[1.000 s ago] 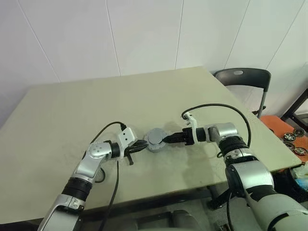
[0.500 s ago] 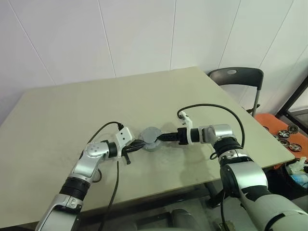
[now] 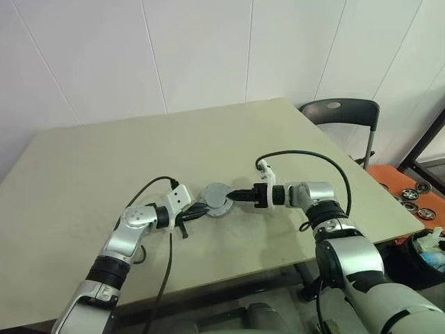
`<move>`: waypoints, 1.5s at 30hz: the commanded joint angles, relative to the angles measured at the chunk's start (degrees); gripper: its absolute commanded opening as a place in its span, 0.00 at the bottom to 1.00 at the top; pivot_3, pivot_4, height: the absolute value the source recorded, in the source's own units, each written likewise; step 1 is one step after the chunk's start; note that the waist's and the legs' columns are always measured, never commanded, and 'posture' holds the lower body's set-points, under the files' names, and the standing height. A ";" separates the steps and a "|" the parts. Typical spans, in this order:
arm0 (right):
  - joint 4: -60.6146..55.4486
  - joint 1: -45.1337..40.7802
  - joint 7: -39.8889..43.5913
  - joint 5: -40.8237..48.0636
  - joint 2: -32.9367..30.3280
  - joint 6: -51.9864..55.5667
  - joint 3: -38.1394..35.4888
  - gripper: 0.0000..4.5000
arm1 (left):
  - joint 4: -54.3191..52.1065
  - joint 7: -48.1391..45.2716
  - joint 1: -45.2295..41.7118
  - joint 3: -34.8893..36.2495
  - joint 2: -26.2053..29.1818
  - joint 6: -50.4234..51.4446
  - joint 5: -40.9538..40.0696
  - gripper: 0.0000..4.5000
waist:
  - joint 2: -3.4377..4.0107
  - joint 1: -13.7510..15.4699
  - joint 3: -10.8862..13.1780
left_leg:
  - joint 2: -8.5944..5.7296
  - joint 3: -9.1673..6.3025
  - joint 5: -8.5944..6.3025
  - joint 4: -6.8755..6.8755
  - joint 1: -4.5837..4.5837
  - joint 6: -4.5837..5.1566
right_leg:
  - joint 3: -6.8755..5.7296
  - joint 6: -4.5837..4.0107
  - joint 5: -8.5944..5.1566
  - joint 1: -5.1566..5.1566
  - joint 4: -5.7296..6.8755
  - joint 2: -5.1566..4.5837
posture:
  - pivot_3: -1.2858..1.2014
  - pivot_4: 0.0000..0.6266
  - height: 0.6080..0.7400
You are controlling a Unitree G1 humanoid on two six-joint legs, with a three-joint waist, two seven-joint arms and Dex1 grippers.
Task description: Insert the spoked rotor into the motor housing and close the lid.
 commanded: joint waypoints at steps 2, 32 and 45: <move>1.61 0.00 -1.53 -0.45 2.61 -0.43 1.48 0.34 | 0.78 0.34 -1.25 -1.67 -1.26 0.24 1.14 0.14 | -0.01 0.05 0.00 | -0.02 -0.01 0.00 0.00 0.00 0.00 | 0.00 0.00 0.00 0.04 -0.02 -0.02 | 0.52 0.00 1.00; 2.29 0.34 -3.05 2.14 4.37 1.12 -0.77 0.32 | -17.71 3.22 -8.02 17.53 -1.21 17.42 -23.39 0.14 | -0.22 -1.67 0.16 | 0.00 -0.12 -0.01 -0.41 -0.16 -0.01 | 0.02 0.18 0.11 -0.55 -0.11 -0.04 | 0.52 0.00 1.00; 1.14 0.47 -0.40 4.79 3.92 6.24 -1.06 0.31 | -21.72 4.61 -2.57 21.67 2.74 23.47 -29.07 0.14 | -0.21 -1.91 0.17 | 0.00 -0.11 -0.01 -0.57 -0.15 -0.01 | 0.04 0.17 0.11 -0.59 -0.27 -0.04 | 0.52 0.00 1.00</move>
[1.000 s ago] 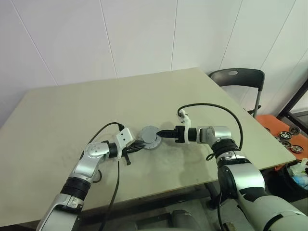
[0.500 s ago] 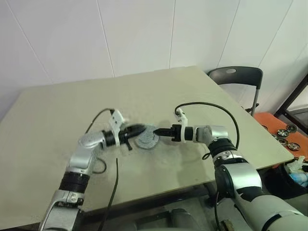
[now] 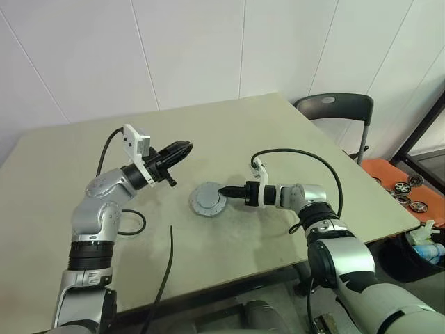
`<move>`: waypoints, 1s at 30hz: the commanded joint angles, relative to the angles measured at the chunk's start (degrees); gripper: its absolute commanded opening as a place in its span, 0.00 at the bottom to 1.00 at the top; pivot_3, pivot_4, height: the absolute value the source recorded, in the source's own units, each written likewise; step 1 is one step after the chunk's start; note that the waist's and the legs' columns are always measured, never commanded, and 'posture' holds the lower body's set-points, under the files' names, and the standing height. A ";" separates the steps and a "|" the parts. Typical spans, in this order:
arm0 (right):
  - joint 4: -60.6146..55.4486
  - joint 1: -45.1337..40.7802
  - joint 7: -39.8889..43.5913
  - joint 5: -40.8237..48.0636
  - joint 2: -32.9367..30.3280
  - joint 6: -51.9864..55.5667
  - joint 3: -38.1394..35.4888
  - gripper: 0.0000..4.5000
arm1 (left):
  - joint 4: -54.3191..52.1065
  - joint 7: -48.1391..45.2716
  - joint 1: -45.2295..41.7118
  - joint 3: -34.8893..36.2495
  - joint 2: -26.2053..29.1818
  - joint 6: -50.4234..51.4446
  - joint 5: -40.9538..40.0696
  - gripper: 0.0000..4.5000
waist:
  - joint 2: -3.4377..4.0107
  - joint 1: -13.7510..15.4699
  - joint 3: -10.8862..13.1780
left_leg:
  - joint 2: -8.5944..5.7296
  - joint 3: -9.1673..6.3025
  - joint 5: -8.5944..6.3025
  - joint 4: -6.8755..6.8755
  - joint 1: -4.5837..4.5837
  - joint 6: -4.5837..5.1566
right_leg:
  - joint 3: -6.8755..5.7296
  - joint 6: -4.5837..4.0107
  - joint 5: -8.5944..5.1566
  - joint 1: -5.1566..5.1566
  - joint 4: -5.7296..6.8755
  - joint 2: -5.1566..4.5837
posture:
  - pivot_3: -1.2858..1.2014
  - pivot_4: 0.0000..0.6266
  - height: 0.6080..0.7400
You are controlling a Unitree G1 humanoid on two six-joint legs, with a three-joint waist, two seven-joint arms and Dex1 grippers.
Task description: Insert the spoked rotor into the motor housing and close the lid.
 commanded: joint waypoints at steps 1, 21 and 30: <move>-0.25 0.47 1.93 0.39 0.75 5.15 2.22 0.31 | -5.77 -2.10 4.23 1.76 3.81 4.98 -3.95 0.14 | 0.00 -0.21 0.00 | 0.01 0.00 0.00 -0.06 0.00 0.00 | 0.01 0.00 0.00 -0.02 -0.04 0.01 | 0.52 0.00 1.00; 2.94 -0.58 -1.85 1.67 0.71 4.71 -0.96 0.29 | -10.25 -4.52 15.13 5.60 11.96 8.49 -7.05 0.14 | -0.01 -0.16 0.00 | 0.01 0.03 0.02 -0.39 0.04 -0.03 | 0.08 -0.22 -0.08 -0.15 -0.13 0.03 | 0.52 0.00 1.00; 8.51 -2.25 -9.64 5.56 0.69 6.20 -8.09 0.28 | -9.13 -4.07 15.18 5.91 11.52 7.91 -6.85 0.14 | -0.02 -0.15 0.00 | 0.01 0.04 0.02 -0.38 0.09 -0.03 | 0.08 -0.38 -0.17 0.10 -0.13 0.02 | 0.52 0.00 1.00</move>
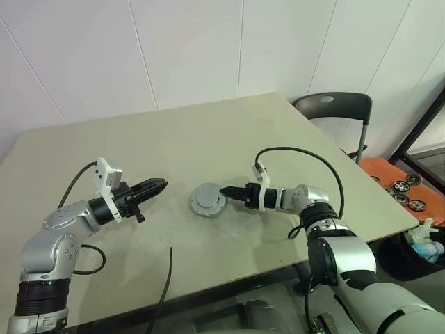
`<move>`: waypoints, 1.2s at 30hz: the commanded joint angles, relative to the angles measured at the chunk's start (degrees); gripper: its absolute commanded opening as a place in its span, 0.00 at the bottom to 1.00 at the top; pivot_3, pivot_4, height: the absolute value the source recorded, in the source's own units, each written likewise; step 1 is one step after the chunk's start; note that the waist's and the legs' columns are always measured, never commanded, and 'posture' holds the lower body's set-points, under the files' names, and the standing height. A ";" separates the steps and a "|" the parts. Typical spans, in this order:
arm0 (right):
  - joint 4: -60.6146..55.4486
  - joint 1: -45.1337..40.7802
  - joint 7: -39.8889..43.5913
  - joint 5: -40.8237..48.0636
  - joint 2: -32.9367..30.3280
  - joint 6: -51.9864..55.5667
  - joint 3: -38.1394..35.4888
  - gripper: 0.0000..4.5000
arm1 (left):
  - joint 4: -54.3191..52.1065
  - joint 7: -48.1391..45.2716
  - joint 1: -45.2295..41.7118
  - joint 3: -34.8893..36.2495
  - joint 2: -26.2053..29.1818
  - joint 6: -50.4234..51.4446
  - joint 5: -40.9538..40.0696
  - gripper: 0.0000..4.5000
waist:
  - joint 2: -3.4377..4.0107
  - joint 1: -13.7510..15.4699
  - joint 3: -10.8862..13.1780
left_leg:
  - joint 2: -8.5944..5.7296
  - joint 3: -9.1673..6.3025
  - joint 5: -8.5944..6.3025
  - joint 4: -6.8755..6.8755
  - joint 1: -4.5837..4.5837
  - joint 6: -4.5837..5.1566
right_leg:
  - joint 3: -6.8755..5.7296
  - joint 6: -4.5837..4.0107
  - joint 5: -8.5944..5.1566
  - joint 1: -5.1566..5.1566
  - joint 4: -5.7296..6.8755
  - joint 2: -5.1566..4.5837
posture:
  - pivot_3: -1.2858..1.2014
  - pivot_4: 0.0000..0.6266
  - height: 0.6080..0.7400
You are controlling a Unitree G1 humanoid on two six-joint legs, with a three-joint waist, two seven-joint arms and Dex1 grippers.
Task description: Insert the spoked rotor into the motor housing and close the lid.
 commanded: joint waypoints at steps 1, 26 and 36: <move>4.06 -2.38 -5.28 3.39 0.13 5.40 -4.95 0.28 | -0.54 0.12 -0.47 0.95 -0.02 -0.97 -0.53 0.14 | 0.00 0.02 0.01 | 0.00 0.00 0.00 0.01 0.00 0.00 | 0.00 -0.02 -0.01 0.03 0.00 0.00 | 0.52 0.00 1.00; -0.87 -4.74 -2.62 16.35 -0.12 17.63 -16.42 0.28 | 2.90 2.01 2.62 4.23 -3.68 1.01 -3.80 0.14 | -0.08 0.69 -0.02 | -0.11 0.01 0.04 0.14 -1.18 -0.07 | -0.01 -0.17 0.35 -1.10 -0.30 -0.22 | 0.52 0.00 1.00; -2.60 -6.61 -4.04 18.50 0.72 18.10 -17.56 0.28 | 4.37 7.68 2.61 11.36 -8.17 5.59 -13.35 0.23 | -0.08 0.68 -0.02 | -0.08 0.00 0.05 0.18 -1.14 -0.08 | -0.02 -0.17 0.35 -1.10 -0.18 -0.21 | 0.52 0.00 1.00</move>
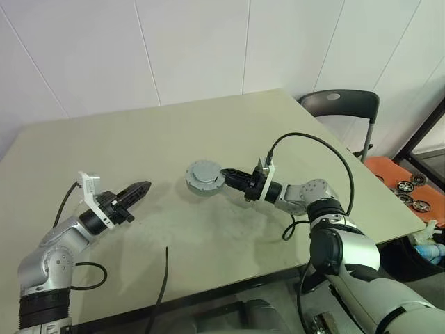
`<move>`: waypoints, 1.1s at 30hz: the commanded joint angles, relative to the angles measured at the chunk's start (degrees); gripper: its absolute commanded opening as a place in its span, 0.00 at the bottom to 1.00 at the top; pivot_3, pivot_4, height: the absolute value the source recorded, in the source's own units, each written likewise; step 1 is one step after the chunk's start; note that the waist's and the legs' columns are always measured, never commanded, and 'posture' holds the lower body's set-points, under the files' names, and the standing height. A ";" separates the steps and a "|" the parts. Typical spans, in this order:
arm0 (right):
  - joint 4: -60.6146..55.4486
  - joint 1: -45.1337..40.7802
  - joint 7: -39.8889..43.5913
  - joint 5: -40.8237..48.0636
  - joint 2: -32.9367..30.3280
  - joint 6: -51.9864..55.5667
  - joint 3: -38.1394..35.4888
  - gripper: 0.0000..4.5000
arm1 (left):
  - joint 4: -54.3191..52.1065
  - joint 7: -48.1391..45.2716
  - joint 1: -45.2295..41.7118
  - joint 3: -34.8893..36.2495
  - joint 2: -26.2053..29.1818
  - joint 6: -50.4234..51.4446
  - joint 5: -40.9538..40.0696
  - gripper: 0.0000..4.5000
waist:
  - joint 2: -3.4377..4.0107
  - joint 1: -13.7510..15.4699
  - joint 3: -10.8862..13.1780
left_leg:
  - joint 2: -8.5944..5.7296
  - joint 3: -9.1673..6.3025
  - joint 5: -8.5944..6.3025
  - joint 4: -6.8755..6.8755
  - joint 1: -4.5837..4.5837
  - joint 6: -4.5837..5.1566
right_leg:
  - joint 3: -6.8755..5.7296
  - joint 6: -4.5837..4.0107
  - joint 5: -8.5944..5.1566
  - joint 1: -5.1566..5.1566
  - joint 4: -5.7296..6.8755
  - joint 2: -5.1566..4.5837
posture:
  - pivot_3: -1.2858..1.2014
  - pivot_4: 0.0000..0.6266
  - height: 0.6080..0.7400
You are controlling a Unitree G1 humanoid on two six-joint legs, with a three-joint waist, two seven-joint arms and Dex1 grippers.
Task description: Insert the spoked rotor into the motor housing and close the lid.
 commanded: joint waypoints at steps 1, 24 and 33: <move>-2.53 -4.12 0.43 3.47 0.86 -0.12 -2.08 0.28 | -1.52 2.63 -0.75 2.94 -2.33 2.25 -5.59 0.28 | -0.01 0.01 -0.01 | 0.01 0.00 0.00 0.03 -0.01 -0.01 | 0.00 0.00 0.00 0.00 0.00 -0.02 | 0.52 0.00 1.00; -1.97 -4.70 -0.12 2.60 0.96 -1.67 -1.05 0.28 | 2.38 4.00 -2.85 0.08 -10.31 10.48 -13.80 0.99 | -0.04 0.00 -0.03 | -0.09 0.01 0.01 0.82 -0.25 -0.02 | 0.00 -0.14 0.16 0.06 0.20 0.03 | 0.52 0.00 1.00; -1.53 -4.81 -0.83 2.19 0.73 -2.53 -1.04 0.28 | 5.55 3.30 -5.56 -4.47 -13.07 8.90 -10.67 0.99 | -0.06 0.05 -0.04 | -0.10 0.03 0.02 0.86 -0.24 -0.04 | 0.01 -0.13 0.19 0.07 0.26 0.04 | 0.52 0.00 1.00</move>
